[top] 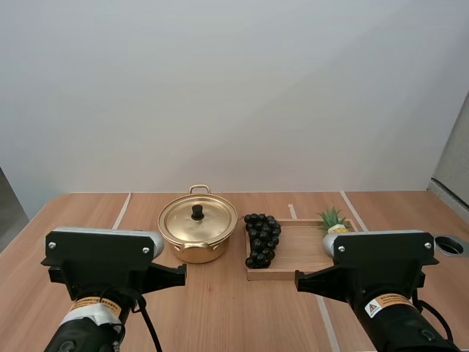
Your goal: Open the pot, put the grape inside, and close it
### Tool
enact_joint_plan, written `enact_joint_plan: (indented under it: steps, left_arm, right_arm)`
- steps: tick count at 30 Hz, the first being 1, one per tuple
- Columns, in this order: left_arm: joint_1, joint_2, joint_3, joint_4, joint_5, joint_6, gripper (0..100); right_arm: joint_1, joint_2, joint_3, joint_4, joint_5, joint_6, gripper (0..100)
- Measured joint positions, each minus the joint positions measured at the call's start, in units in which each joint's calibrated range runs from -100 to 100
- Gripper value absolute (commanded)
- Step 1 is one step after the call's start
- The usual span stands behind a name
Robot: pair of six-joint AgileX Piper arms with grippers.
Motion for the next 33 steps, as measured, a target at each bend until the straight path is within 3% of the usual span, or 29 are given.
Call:
enact_joint_plan:
  steps: [4, 8, 12, 16, 18, 21, 23, 33]
  left_arm:
    - [0.00, 0.00, -0.03, 0.00, -11.31, 1.05, 0]
    - [0.00, 0.00, -0.03, 0.00, -14.03, 1.27, 0]
    - [0.00, 0.00, -0.03, 0.11, -21.42, 3.27, 0]
    - [0.00, 0.00, -1.28, 0.23, -31.83, 10.88, 0]
    - [0.00, 0.00, -4.03, 0.23, -32.54, 13.09, 0]
    - [0.00, 0.00, -8.85, -1.82, -31.12, 13.47, 0]
    - [0.00, 0.00, -12.58, -4.37, -28.77, 13.47, 0]
    - [0.00, 6.91, -41.98, -8.47, -9.71, 13.47, 0]
  right_arm:
    - [0.00, 0.00, 0.00, -4.88, -7.15, 0.00, 0]
    - [0.00, 0.00, 0.00, -11.66, -13.20, -1.30, 0]
    - [0.00, 0.00, 0.00, -17.55, -32.77, -4.52, 0]
    - [0.00, -0.05, -2.93, -15.91, -47.81, -5.00, 0]
    - [0.00, -0.05, -8.02, -8.83, -45.42, -5.33, 0]
    - [0.00, 0.70, -18.78, 1.35, -31.53, -7.28, 0]
    - [0.00, 2.77, -26.40, 4.86, -21.01, -7.85, 0]
    - [0.00, 16.74, -62.75, 6.93, 12.79, -5.88, 0]
